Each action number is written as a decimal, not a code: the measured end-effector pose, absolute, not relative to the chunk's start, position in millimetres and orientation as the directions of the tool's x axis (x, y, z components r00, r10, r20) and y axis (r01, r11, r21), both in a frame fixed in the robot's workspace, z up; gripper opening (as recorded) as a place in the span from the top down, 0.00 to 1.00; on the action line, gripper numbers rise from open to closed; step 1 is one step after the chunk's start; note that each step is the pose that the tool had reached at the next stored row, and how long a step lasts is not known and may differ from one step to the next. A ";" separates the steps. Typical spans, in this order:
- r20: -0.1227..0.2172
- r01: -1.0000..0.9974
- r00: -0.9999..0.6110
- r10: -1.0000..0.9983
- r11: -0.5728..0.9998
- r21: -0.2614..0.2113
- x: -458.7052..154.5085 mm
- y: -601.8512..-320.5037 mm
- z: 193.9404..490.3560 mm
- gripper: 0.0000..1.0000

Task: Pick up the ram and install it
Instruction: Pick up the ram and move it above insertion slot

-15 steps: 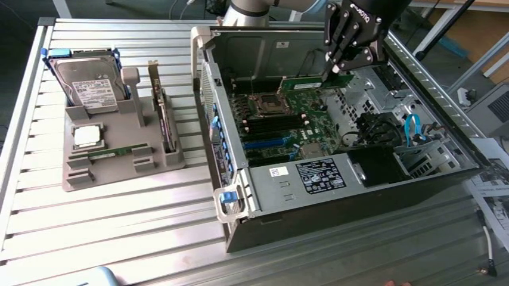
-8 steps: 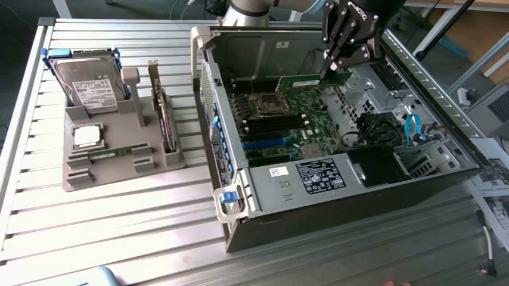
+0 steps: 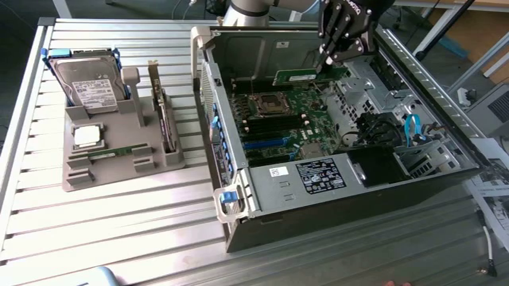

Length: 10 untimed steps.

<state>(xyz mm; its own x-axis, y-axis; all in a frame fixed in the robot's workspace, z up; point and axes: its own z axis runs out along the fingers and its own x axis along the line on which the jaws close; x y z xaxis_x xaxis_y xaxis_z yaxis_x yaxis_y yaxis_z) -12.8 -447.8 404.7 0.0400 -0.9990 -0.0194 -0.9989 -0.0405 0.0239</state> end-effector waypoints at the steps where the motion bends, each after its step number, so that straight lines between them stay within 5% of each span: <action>1: -0.019 -0.999 0.040 -0.999 -0.041 0.024 -12.8 -446.7 404.5 0.88; 10: -0.019 -0.999 0.040 -0.999 -0.041 0.024 -12.8 -438.2 403.1 0.88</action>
